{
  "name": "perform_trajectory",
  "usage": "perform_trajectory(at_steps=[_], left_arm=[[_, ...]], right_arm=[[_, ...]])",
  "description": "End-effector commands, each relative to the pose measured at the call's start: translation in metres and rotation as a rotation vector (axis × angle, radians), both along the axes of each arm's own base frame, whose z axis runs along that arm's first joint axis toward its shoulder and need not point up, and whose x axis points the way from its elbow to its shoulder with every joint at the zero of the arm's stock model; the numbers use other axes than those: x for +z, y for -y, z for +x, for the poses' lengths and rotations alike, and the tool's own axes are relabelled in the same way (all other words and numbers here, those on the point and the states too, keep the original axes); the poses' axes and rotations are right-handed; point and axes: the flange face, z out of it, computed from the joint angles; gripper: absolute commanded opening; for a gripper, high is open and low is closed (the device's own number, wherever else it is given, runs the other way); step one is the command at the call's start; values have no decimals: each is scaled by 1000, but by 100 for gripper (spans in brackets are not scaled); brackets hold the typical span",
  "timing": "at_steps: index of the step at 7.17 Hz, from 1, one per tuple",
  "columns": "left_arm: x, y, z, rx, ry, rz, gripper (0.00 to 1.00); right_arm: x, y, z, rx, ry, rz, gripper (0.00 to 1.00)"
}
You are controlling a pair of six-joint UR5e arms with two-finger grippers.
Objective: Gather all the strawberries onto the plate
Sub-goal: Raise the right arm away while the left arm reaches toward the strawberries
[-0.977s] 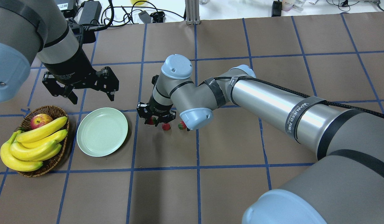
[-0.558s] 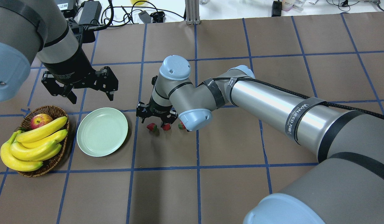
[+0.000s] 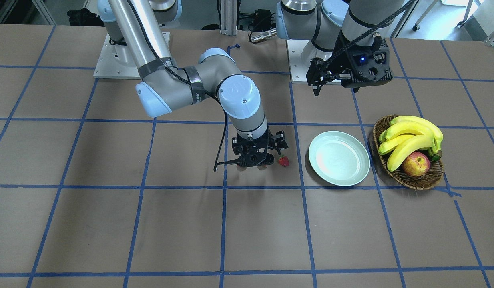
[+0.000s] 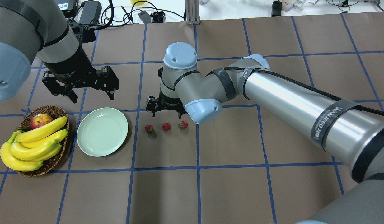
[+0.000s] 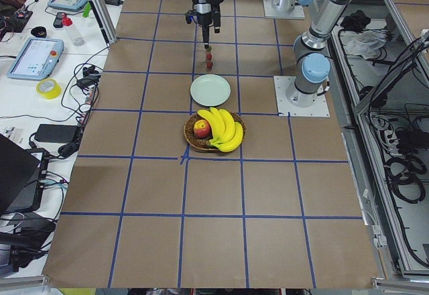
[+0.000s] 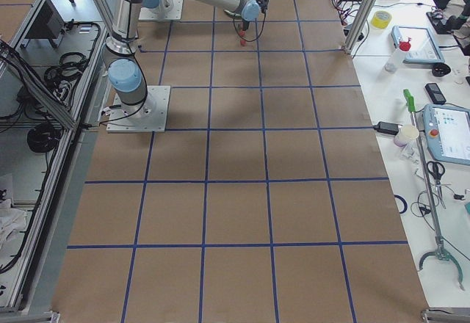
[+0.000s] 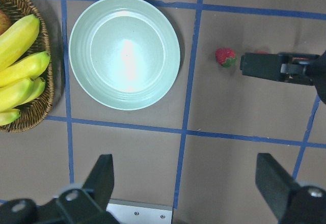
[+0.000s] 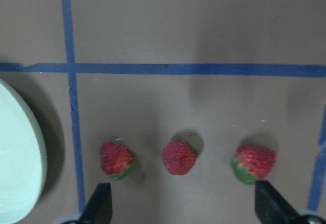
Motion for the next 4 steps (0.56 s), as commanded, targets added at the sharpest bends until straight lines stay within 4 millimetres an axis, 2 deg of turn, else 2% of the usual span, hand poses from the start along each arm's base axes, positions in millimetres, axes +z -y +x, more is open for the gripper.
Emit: perform_trajectory(at_steps=[1, 2, 3, 4], left_arm=[[-3, 1, 3, 3, 7, 12, 100], [-6, 3, 6, 12, -4, 14, 100], [-13, 7, 8, 25, -11, 27, 100], [-33, 18, 5, 28, -44, 41, 100]], right_arm=[[52, 13, -84, 51, -146, 3, 100], [80, 25, -132, -23, -150, -2, 100], [108, 23, -172, -37, -155, 17, 100], [140, 7, -197, -67, -163, 33, 100]])
